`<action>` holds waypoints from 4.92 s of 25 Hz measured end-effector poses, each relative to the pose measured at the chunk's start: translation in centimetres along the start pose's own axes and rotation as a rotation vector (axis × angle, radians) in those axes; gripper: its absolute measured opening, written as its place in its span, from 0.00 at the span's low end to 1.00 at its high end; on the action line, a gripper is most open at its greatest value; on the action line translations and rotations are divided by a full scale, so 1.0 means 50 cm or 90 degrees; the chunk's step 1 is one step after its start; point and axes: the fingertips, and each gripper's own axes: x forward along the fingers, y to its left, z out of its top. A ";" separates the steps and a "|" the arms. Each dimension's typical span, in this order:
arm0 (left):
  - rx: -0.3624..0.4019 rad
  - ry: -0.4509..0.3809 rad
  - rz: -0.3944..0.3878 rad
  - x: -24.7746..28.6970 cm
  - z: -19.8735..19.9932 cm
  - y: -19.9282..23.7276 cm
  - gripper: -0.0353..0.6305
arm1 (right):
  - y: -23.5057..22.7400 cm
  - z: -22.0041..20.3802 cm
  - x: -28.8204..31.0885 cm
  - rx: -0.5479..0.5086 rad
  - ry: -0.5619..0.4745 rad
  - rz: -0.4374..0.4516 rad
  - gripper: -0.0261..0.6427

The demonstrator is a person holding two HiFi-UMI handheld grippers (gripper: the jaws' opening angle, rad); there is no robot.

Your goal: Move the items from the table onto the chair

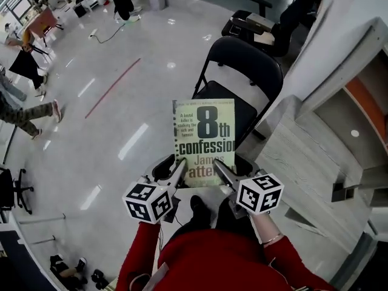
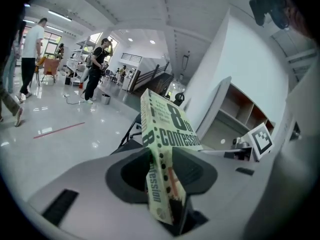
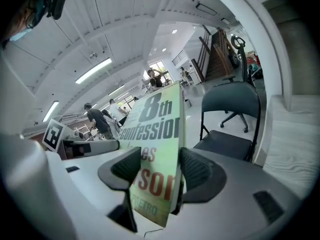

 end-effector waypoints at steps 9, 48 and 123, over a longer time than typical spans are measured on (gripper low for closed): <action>-0.018 0.028 -0.011 0.087 0.026 0.129 0.28 | -0.032 0.019 0.142 0.026 0.017 -0.029 0.43; 0.120 0.412 -0.259 0.806 -0.195 0.338 0.27 | -0.580 -0.164 0.456 0.363 -0.030 -0.335 0.41; 0.331 0.105 -0.526 0.398 0.267 0.020 0.06 | -0.099 0.244 0.060 0.137 -0.398 -0.466 0.06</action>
